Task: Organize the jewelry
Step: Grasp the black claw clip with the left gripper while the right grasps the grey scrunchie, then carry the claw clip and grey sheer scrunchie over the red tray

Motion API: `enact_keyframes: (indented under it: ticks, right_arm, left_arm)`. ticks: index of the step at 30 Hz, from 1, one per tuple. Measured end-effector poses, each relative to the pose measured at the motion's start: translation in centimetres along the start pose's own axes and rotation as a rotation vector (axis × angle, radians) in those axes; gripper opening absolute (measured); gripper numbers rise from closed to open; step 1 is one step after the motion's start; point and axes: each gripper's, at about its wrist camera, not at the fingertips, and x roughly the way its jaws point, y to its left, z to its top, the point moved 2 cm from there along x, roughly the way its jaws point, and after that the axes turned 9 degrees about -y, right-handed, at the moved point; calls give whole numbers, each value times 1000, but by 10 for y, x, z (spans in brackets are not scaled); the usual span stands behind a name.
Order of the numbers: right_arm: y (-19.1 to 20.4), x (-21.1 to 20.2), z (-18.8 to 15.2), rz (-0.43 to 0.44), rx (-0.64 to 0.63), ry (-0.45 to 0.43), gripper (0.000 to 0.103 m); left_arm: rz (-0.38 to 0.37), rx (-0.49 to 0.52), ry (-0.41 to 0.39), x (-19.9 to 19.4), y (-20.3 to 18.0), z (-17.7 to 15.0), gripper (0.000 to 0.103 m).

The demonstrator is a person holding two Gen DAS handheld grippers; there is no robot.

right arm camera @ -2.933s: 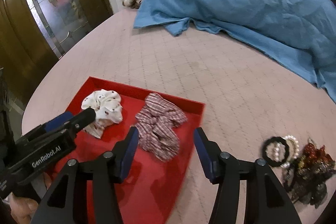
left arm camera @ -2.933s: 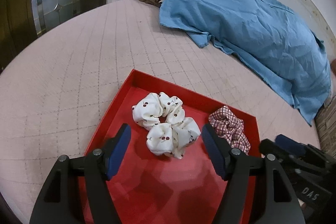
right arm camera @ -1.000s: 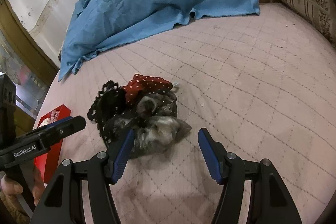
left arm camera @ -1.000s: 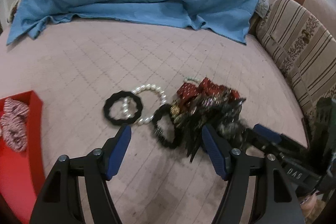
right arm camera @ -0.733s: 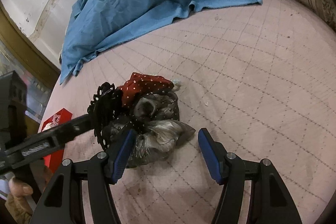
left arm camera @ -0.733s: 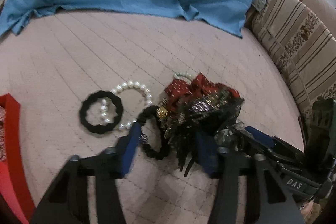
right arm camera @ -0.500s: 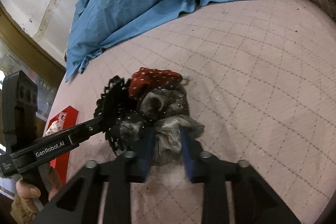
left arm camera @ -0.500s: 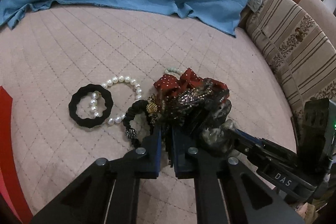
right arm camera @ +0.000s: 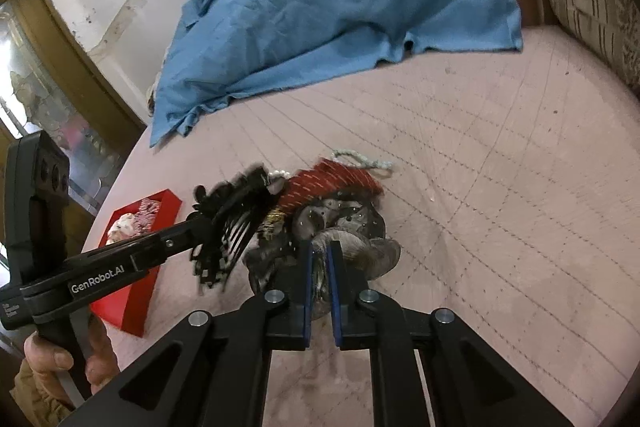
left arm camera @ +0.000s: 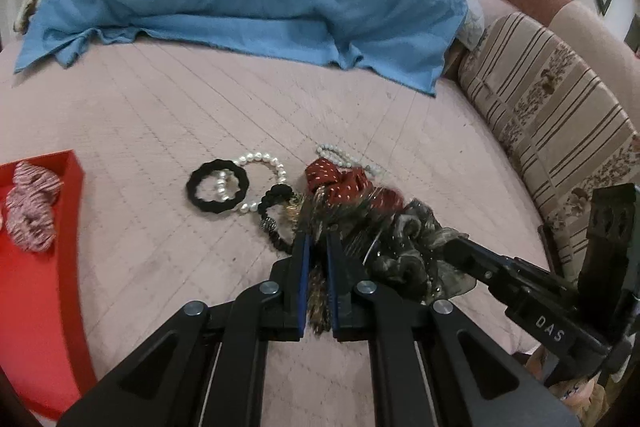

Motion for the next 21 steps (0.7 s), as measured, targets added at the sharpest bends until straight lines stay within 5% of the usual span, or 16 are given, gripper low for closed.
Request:
enact_keyframes:
  ticks: [11, 14, 16, 17, 18, 21]
  right_arm:
    - [27, -48, -1, -16, -61, -58, 4]
    - [28, -48, -8, -52, -77, -41, 8]
    - [21, -45, -15, -69, -57, -21, 34]
    - [15, -45, -20, -70, -35, -12, 60]
    - [11, -45, -23, -75, -18, -14, 71]
    - [-4, -47, -34, -105, 19, -18, 72]
  left_arm:
    - [38, -39, -64, -60, 28, -11, 4]
    - [77, -69, -39, -58, 44, -21, 21]
    - [114, -103, -41, -55, 57, -27, 48]
    - [129, -110, -45, -55, 62, -29, 49]
    - [144, -115, -40, -52, 67, -30, 50]
    - [168, -110, -3, -39, 74, -33, 50]
